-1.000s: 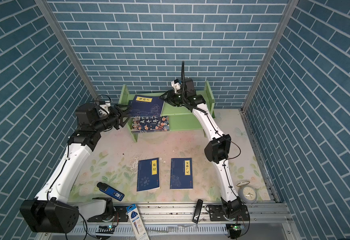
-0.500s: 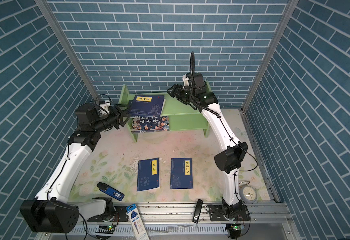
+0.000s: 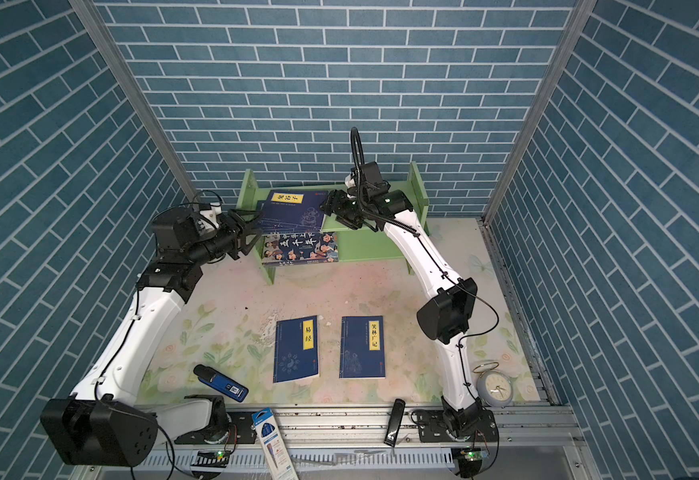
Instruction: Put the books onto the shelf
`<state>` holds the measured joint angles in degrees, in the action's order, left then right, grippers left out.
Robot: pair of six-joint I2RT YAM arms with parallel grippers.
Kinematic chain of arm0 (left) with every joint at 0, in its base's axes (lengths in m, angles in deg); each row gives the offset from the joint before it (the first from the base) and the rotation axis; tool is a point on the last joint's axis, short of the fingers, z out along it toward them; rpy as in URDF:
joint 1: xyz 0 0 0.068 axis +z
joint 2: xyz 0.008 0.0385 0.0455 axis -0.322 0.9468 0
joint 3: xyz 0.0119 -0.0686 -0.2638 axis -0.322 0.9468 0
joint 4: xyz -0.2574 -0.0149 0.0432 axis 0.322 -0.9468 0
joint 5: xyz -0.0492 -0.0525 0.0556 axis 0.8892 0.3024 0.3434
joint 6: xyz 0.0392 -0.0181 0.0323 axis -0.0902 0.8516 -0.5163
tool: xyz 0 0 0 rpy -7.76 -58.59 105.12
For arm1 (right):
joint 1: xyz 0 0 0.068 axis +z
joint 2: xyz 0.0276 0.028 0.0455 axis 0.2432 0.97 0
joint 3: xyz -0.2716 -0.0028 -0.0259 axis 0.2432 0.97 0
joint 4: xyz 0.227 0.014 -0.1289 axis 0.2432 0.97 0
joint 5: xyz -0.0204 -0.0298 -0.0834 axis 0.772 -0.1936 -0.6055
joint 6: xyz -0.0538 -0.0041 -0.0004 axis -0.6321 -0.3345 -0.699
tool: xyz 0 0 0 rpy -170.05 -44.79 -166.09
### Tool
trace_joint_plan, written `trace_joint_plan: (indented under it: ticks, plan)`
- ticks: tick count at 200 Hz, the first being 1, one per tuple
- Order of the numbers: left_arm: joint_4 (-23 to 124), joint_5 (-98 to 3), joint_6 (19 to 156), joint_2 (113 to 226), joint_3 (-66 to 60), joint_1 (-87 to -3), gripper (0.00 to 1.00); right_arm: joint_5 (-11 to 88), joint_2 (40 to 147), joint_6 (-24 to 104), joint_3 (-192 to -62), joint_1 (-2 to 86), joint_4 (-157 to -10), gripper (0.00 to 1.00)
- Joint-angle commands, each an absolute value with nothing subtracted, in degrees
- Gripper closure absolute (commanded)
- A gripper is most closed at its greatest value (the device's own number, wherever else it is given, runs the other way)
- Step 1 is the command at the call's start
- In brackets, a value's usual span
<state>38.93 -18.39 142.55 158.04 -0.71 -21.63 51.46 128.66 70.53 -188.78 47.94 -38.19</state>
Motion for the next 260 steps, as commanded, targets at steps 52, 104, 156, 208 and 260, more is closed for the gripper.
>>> trace_joint_plan:
  ticks: [52, 104, 156, 208, 260]
  plan:
    - [40.62, -17.63, 142.79, 156.73, 0.29, -21.33, 0.36, 53.33, 132.58, 73.08, -190.98, 48.26, -37.07, 0.34]
    - [40.62, -17.56, 142.97, 156.5, 0.43, -21.33, 0.36, 55.65, 135.4, 74.78, -193.4, 48.27, -37.47, 0.38]
    - [40.66, -17.63, 143.43, 156.06, 1.04, -21.33, 0.36, 57.53, 136.75, 76.09, -193.2, 48.29, -38.83, 0.48]
    - [40.14, -17.63, 143.4, 155.9, 0.6, -21.33, 0.36, 56.78, 136.54, 75.13, -191.55, 48.18, -40.04, 0.66]
    - [39.62, -17.71, 143.23, 155.73, 0.51, -21.27, 0.36, 56.66, 135.58, 73.21, -189.98, 47.07, -41.49, 0.86]
